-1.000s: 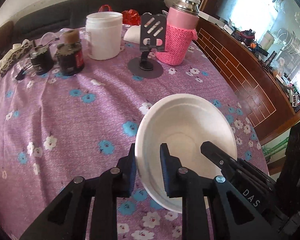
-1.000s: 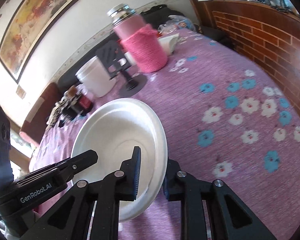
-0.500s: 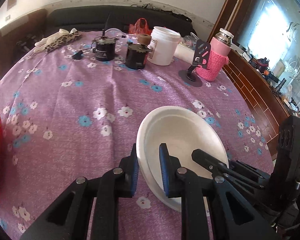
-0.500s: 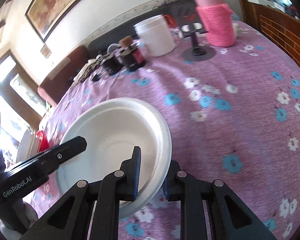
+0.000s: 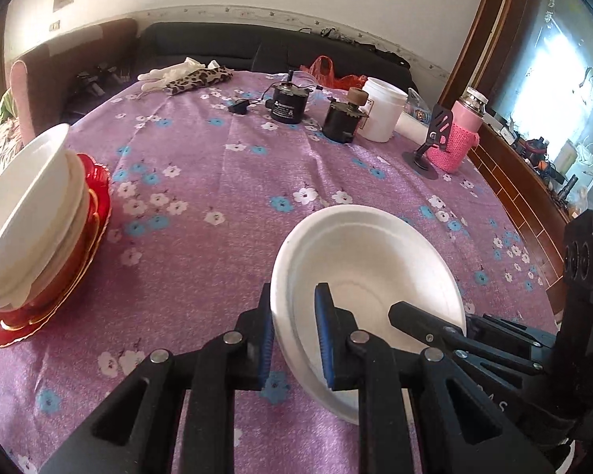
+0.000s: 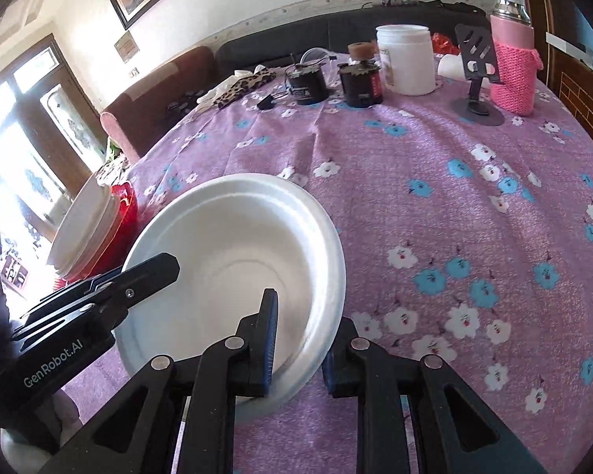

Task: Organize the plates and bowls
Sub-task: 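Carry the small white bowl with both grippers and lower it onto the stack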

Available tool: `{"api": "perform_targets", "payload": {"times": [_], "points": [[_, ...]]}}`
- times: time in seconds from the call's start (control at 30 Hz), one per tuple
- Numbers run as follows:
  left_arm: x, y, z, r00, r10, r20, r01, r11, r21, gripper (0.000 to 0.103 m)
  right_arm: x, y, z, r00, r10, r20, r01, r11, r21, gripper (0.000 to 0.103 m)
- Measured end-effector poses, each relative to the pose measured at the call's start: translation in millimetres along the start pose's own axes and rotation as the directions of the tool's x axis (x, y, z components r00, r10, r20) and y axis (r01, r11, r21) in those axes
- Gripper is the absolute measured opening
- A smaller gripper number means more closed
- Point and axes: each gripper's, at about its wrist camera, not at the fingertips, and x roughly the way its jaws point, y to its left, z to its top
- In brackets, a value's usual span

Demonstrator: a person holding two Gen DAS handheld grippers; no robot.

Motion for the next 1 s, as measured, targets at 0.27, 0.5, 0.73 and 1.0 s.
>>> {"api": "perform_targets", "payload": {"times": [0.27,0.5,0.73,1.0], "points": [[-32,33,-14,0.999,0.033,0.039,-0.032,0.998,-0.047,0.018,8,45,-10,1.0,0.022,-0.021,-0.022,0.999,-0.04,0.021],[-62,48,-18,0.992,0.068,0.105,-0.063,0.997,-0.047,0.019,2,79,-12,1.0,0.024,-0.008,-0.025,0.996,-0.087,0.021],[-86,62,-22,0.981,0.105,0.163,-0.097,0.994,-0.057,0.019,-4,107,-10,1.0,0.03,0.008,-0.029,0.992,-0.123,0.022],[-104,84,-26,0.972,0.134,0.194,-0.118,0.989,-0.091,0.019,-3,136,-9,0.999,0.039,0.013,-0.037,0.985,-0.171,0.022]]}}
